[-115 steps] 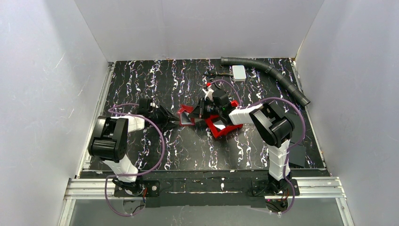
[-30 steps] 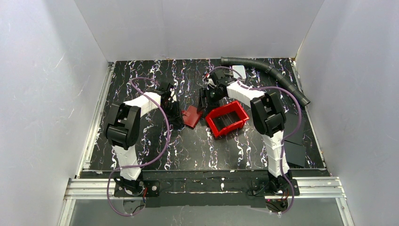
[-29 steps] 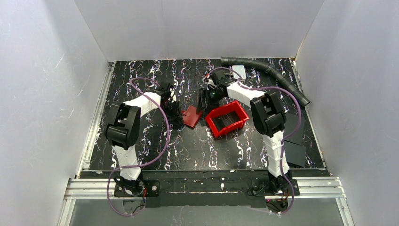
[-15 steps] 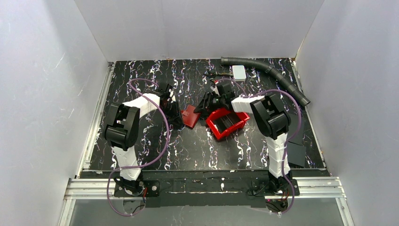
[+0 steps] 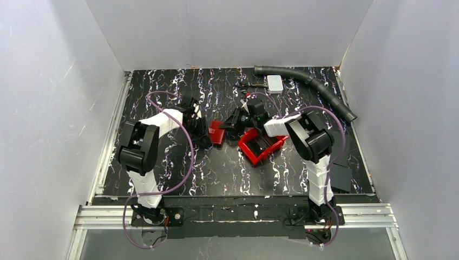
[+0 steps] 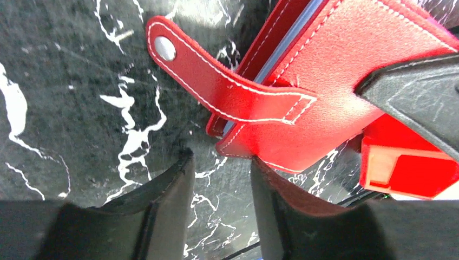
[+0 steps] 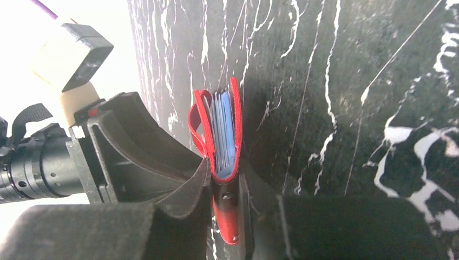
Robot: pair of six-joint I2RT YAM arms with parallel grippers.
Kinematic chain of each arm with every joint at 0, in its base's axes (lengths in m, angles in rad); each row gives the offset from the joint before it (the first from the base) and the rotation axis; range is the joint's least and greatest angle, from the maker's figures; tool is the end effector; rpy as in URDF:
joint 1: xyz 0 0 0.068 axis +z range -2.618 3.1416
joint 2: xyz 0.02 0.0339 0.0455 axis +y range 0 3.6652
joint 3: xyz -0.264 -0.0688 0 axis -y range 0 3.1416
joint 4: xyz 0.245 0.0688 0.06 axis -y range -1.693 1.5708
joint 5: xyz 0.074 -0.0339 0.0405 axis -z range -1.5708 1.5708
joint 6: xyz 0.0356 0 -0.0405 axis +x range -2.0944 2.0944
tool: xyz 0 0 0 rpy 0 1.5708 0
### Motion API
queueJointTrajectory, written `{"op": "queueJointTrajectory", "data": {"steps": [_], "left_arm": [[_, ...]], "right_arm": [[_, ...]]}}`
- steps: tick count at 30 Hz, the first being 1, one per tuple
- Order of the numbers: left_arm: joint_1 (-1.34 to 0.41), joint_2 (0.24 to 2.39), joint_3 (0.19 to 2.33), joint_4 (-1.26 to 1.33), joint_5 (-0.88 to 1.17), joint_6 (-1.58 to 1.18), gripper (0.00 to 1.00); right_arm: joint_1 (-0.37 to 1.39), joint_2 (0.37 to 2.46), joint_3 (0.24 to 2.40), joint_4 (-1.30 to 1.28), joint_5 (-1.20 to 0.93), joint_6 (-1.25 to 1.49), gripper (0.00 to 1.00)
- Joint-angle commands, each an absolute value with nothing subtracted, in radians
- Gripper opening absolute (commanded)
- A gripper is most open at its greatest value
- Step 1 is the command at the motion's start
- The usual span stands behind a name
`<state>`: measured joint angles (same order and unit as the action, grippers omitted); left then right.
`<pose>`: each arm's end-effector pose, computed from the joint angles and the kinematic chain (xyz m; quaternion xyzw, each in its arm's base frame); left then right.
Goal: Put the credit cards into the card holder
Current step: Close the credit card at the center of the board.
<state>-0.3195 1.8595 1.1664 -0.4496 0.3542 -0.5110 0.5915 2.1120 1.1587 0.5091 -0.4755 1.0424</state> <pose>0.3441 -0.1269 0.1585 -0.0547 0.9611 -0.2419 0.1219 0.3580 0.2601 0.1294 0.0611 0.8290 0.5146 0.2100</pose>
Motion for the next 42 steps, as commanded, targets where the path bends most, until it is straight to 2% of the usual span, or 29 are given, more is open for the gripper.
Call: {"op": "queueJointTrajectory", "data": {"steps": [1, 6, 9, 12, 17, 19, 21, 24, 28, 31, 38, 42], "left_arm": [[-0.326, 1.724, 1.134, -0.511, 0.379, -0.47, 0.46], [-0.258, 1.481, 1.062, -0.492, 0.581, -0.446, 0.66], [-0.214, 1.347, 1.03, -0.467, 0.68, -0.474, 0.68], [-0.249, 1.24, 1.022, -0.444, 0.554, -0.466, 0.7], [-0.451, 1.093, 0.956, -0.306, 0.186, -0.309, 0.77], [-0.548, 1.049, 0.9, -0.204, 0.068, -0.192, 0.9], [-0.646, 1.046, 0.877, -0.144, -0.038, -0.061, 0.98], [-0.761, 1.105, 0.898, -0.112, -0.206, 0.093, 0.98], [-0.816, 1.224, 0.972, -0.139, -0.356, 0.159, 0.92], [-0.851, 1.296, 1.004, -0.144, -0.399, 0.207, 0.88], [-0.918, 1.397, 1.028, -0.135, -0.557, 0.336, 0.86], [-0.959, 1.458, 1.023, -0.085, -0.681, 0.436, 0.73]], "right_arm": [[0.601, 1.992, 1.223, 0.425, -0.501, 0.886, 0.08], [0.575, 1.968, 1.286, 0.357, -0.695, 0.806, 0.03], [0.573, 1.936, 1.355, 0.143, -0.648, 0.791, 0.03], [0.575, 1.898, 1.4, -0.11, -0.461, 0.853, 0.04], [0.586, 1.84, 1.36, -0.118, -0.373, 1.023, 0.06], [0.586, 1.827, 1.355, -0.142, -0.346, 1.081, 0.05], [0.594, 1.813, 1.356, -0.168, -0.313, 1.131, 0.06], [0.609, 1.789, 1.344, -0.148, -0.298, 1.182, 0.11], [0.627, 1.764, 1.313, -0.121, -0.278, 1.243, 0.11], [0.64, 1.741, 1.294, -0.102, -0.257, 1.283, 0.11], [0.644, 1.69, 1.254, -0.08, -0.208, 1.36, 0.1], [0.647, 1.671, 1.215, -0.042, -0.212, 1.424, 0.1]]}}
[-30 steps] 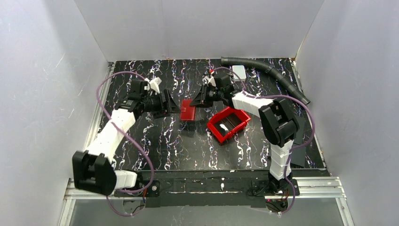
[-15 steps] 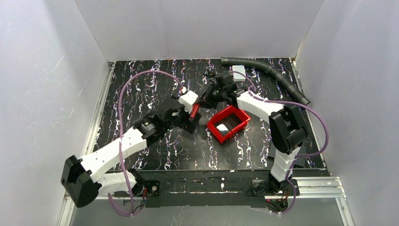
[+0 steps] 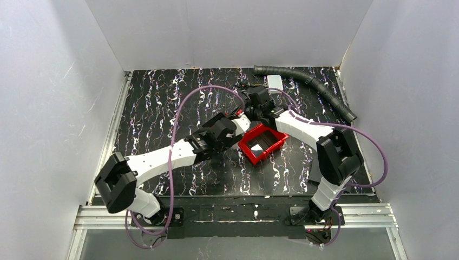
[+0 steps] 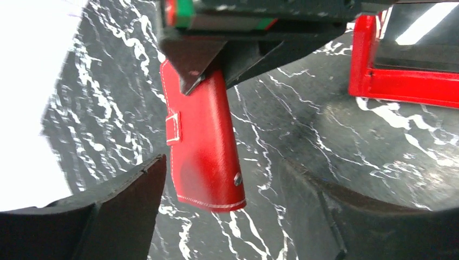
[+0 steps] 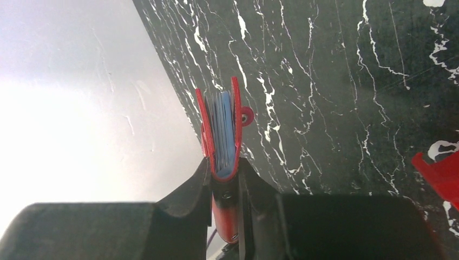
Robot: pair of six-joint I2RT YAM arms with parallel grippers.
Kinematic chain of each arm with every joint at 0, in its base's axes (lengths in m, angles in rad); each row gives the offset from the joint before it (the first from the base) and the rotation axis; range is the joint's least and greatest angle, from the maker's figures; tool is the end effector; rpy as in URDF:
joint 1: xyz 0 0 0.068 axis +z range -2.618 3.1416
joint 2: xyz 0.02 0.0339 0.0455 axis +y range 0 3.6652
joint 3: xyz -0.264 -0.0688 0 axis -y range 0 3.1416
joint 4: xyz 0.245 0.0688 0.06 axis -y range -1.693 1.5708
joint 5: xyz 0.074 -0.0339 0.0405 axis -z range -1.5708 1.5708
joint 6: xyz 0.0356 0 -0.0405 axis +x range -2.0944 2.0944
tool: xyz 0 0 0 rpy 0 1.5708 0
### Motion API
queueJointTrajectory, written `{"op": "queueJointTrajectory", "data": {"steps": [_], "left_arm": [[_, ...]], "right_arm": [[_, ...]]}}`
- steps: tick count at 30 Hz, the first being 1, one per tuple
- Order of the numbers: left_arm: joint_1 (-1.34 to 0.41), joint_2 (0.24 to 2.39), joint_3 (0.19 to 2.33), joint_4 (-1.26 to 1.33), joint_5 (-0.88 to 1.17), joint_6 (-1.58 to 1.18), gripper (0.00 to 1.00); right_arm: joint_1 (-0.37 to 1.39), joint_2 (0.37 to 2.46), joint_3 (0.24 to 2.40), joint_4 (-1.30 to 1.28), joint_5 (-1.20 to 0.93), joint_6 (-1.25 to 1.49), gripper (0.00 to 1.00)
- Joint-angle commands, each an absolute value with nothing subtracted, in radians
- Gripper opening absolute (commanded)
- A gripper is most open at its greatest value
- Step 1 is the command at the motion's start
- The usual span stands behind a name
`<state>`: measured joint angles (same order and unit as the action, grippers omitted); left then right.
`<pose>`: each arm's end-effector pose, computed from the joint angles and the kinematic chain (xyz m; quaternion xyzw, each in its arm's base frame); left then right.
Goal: Put the credit cards into the card holder
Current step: Close the credit card at the center of the board.
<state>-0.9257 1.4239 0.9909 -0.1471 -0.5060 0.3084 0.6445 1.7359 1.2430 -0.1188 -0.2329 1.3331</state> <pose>0.2043 -0.2428 0.2687 0.3958 0.7636 0.0700 0.5054 0.3121 0.2448 0.2485 0.2470 0.8476 0.4395 0.1658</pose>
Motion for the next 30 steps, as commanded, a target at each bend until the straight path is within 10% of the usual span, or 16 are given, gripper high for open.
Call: {"op": "queueJointTrajectory", "data": {"steps": [1, 7, 11, 15, 18, 30], "left_arm": [[-0.965, 1.469, 1.011, -0.06, -0.709, 0.457, 0.7], [-0.976, 1.442, 1.011, -0.006, -0.748, 0.465, 0.33], [-0.97, 1.4, 1.024, -0.06, -0.706, 0.369, 0.08], [-0.841, 1.326, 1.049, -0.255, -0.433, 0.056, 0.06], [-0.657, 1.242, 0.994, -0.267, -0.116, -0.204, 0.05], [-0.12, 1.284, 0.591, 0.506, 0.739, -1.039, 0.04]], "right_arm": [[0.646, 1.666, 1.208, -0.038, -0.212, 1.433, 0.1], [0.652, 1.645, 1.212, -0.077, -0.182, 1.402, 0.13], [0.642, 1.634, 1.256, -0.146, -0.123, 1.24, 0.46], [0.583, 1.615, 1.363, -0.257, -0.084, 0.873, 0.83], [0.534, 1.59, 1.369, -0.274, -0.129, 0.714, 0.9], [0.627, 1.651, 1.262, -0.013, -0.391, 0.862, 0.82]]}}
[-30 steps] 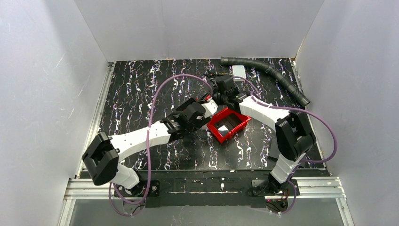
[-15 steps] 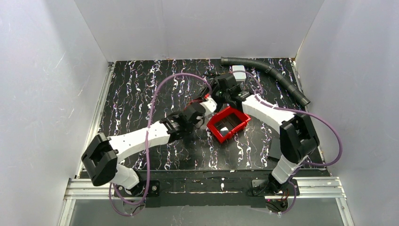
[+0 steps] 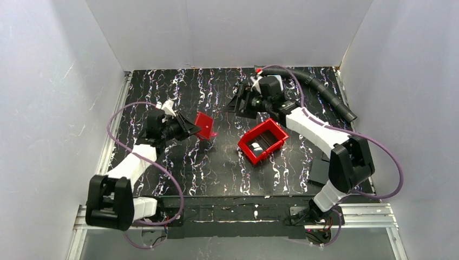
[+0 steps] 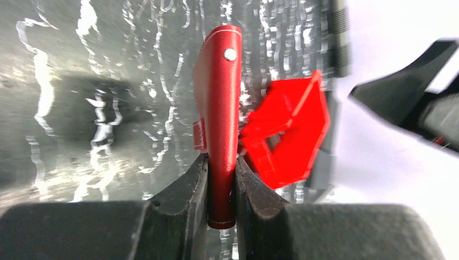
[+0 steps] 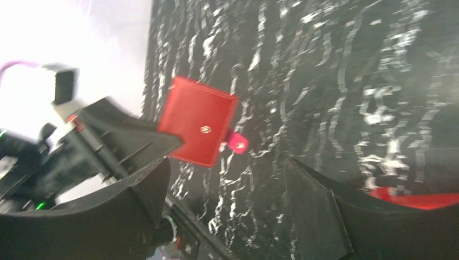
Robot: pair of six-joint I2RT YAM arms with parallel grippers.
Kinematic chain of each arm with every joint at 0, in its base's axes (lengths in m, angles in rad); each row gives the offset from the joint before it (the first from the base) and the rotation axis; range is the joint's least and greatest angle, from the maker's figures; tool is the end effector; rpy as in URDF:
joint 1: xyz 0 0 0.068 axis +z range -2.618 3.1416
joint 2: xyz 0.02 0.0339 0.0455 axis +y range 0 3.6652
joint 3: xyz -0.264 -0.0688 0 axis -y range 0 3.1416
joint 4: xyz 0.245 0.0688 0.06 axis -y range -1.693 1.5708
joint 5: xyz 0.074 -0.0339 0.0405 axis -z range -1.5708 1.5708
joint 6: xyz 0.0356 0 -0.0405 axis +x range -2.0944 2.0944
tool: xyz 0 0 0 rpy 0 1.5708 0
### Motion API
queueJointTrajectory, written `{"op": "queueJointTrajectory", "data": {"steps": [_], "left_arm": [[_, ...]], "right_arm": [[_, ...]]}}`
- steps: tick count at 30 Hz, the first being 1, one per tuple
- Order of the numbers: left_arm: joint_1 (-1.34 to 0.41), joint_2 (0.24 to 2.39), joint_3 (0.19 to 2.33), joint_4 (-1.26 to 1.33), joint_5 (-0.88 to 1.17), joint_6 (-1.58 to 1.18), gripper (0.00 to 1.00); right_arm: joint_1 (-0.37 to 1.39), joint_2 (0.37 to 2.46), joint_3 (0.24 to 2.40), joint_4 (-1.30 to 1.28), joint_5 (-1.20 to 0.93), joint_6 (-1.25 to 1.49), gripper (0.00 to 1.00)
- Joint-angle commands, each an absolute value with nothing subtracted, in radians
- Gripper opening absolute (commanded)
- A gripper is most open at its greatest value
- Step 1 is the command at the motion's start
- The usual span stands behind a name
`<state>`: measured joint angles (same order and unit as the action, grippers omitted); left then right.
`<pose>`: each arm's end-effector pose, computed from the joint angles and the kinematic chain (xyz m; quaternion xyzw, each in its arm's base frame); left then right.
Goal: Put the credit cards into the card holder
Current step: Close the credit card at the center of the board.
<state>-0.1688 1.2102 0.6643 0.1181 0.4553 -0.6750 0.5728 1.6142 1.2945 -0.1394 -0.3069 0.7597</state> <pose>0.2574 -0.0598 0.2406 -0.0870 0.8239 -0.3890 0.4030 0.3132 0.2148 0.3094 -0.0020 0.8433 0.4244 0.3297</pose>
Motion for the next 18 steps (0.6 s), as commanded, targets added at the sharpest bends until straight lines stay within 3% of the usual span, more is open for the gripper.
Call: {"op": "queueJointTrajectory", "data": {"steps": [1, 6, 9, 18], "left_arm": [[-0.115, 1.304, 0.566, 0.554, 0.74, -1.072, 0.03], [-0.112, 1.454, 0.486, 0.808, 0.676, -1.149, 0.02], [-0.113, 1.531, 0.454, 0.938, 0.647, -1.166, 0.02], [-0.113, 1.614, 0.366, 1.019, 0.573, -1.081, 0.02]], "right_arm": [[0.636, 1.663, 1.264, -0.035, -0.367, 0.875, 0.82], [0.654, 1.796, 1.304, -0.161, -0.314, 0.892, 0.78], [0.664, 1.847, 1.305, -0.181, -0.319, 0.912, 0.65], [0.675, 1.906, 1.296, -0.211, -0.29, 0.861, 0.65]]}}
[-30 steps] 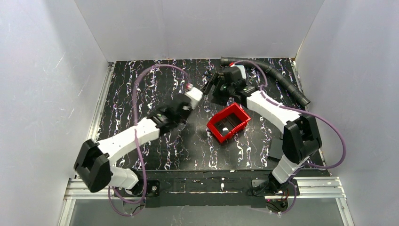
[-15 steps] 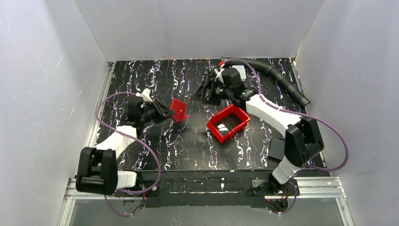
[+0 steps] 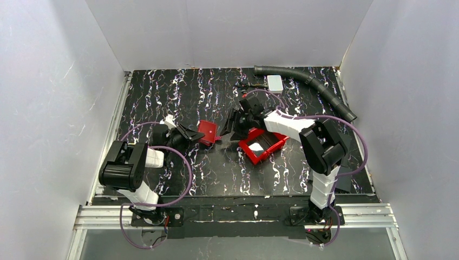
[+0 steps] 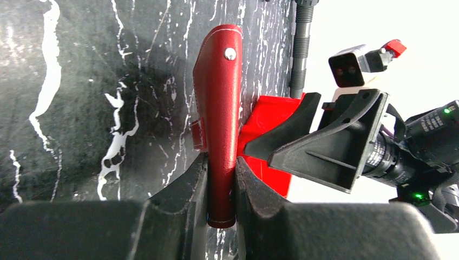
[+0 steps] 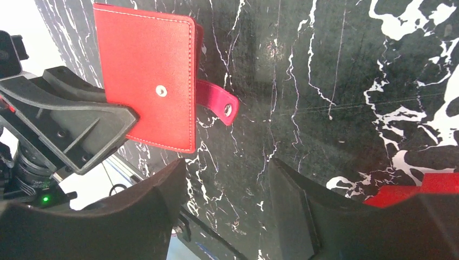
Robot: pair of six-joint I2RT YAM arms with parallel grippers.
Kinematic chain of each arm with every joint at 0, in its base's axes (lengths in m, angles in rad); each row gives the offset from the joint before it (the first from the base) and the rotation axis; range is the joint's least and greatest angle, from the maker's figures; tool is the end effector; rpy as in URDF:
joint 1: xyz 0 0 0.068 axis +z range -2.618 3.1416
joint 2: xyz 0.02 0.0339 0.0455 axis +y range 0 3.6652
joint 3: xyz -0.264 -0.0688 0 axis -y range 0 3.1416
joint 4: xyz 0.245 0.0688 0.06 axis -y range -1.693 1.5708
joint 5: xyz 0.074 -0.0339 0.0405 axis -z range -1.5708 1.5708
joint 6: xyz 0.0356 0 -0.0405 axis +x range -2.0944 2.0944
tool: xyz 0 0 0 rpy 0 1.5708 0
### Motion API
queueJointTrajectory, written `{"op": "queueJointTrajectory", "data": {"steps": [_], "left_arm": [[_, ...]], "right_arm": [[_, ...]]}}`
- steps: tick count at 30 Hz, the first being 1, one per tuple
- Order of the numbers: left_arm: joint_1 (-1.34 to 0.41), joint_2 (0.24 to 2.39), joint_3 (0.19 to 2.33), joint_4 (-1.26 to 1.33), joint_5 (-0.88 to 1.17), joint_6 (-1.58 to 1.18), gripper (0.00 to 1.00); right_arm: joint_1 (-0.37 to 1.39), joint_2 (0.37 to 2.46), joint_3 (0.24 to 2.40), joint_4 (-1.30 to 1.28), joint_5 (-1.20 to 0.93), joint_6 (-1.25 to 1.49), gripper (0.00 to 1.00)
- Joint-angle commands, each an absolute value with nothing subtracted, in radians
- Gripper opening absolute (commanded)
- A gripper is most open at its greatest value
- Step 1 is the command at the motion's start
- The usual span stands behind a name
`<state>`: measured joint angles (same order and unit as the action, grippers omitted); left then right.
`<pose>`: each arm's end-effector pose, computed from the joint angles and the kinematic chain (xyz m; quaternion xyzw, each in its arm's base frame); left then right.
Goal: Put the credit cards into the card holder
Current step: Close the credit card at the center of the board.
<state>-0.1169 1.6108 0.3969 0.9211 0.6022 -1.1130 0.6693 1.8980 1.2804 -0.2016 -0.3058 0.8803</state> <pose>0.2671 -0.0517 0.1389 -0.2108 0.7579 -0.5230 0.3279 0.3173 0.2647 0.1917 0.0412 0.9201 0.3550 0.1601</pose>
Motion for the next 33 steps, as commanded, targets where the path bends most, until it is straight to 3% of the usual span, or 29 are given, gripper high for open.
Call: {"op": "queueJointTrajectory", "data": {"steps": [1, 5, 15, 18, 22, 27, 33], "left_arm": [[-0.115, 1.616, 0.358, 1.02, 0.568, -1.075, 0.02], [-0.117, 1.615, 0.328, 1.02, 0.532, -1.062, 0.02], [-0.117, 1.605, 0.292, 1.021, 0.492, -1.059, 0.01], [-0.117, 1.599, 0.29, 1.022, 0.491, -1.057, 0.01], [-0.118, 1.598, 0.287, 1.021, 0.491, -1.057, 0.01], [-0.117, 1.595, 0.285, 1.021, 0.492, -1.057, 0.01], [-0.118, 1.598, 0.287, 1.02, 0.492, -1.06, 0.0]], "right_arm": [[0.676, 1.913, 1.298, -0.205, -0.292, 0.865, 0.63], [0.686, 1.941, 1.346, -0.239, -0.257, 0.846, 0.53], [0.724, 2.017, 1.409, -0.271, -0.206, 0.843, 0.49], [0.725, 2.024, 1.405, -0.241, -0.228, 0.86, 0.44], [0.729, 2.012, 1.384, -0.207, -0.24, 0.889, 0.44], [0.729, 1.942, 1.326, -0.167, -0.199, 0.899, 0.51], [0.73, 2.005, 1.357, -0.163, -0.245, 0.901, 0.47]]}}
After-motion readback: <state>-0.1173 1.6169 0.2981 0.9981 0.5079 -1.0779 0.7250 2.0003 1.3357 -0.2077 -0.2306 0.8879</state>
